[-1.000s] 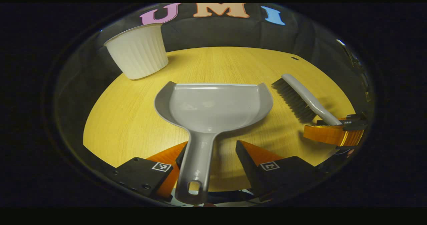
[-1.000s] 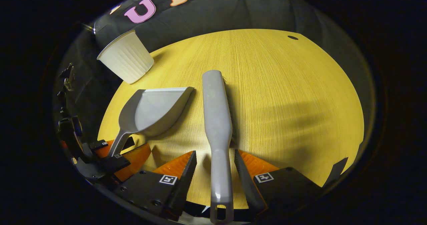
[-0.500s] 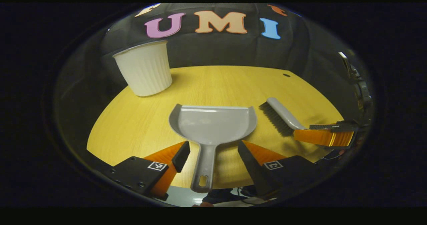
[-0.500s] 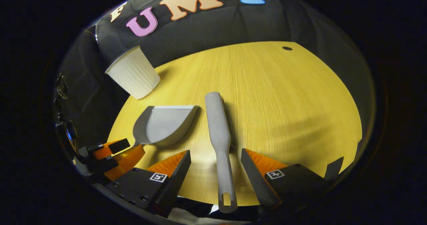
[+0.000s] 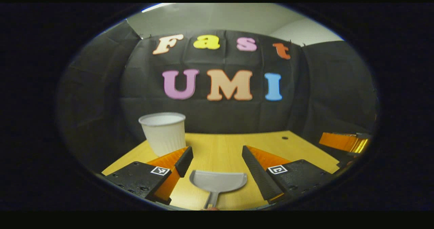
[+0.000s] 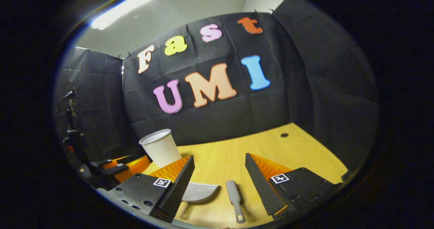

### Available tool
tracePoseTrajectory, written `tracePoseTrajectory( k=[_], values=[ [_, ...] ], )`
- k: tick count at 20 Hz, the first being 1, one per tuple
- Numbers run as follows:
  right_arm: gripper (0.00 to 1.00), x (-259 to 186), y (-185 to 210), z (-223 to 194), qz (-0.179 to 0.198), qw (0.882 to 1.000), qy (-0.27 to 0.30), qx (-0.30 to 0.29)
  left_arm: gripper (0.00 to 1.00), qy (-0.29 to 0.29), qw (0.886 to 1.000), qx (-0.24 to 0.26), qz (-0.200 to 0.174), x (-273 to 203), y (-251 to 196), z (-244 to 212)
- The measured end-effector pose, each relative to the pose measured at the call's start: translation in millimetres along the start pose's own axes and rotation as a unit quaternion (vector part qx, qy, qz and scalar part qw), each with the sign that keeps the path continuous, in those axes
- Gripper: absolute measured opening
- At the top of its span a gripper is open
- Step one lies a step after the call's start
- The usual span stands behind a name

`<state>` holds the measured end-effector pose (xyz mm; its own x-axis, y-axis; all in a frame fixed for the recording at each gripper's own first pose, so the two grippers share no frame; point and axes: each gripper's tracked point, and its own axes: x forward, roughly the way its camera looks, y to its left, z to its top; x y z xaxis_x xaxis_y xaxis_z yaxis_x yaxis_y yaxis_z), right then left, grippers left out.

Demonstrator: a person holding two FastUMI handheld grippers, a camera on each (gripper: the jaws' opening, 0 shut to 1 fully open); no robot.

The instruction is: Pick up the small broom and dustpan from the desktop, sweep the trash into the dustpan with the broom, and then empty the trash into the garbage bin.

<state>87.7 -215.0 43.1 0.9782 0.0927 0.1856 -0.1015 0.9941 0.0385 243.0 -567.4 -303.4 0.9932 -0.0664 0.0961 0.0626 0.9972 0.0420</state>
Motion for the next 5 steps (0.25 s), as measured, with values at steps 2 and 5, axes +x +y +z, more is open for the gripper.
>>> tracePoseTrajectory(
  k=[2,5],
  values=[
    [0.90,-11,12,16,0.008,0.999,-0.027,-0.016,0.88,-0.039,0.999,0.035,0.010,-5,5,17],
    [0.90,-11,23,18,0.014,0.999,-0.034,-0.006,0.88,-0.039,0.998,0.058,-0.001,-5,3,18]
  ],
)
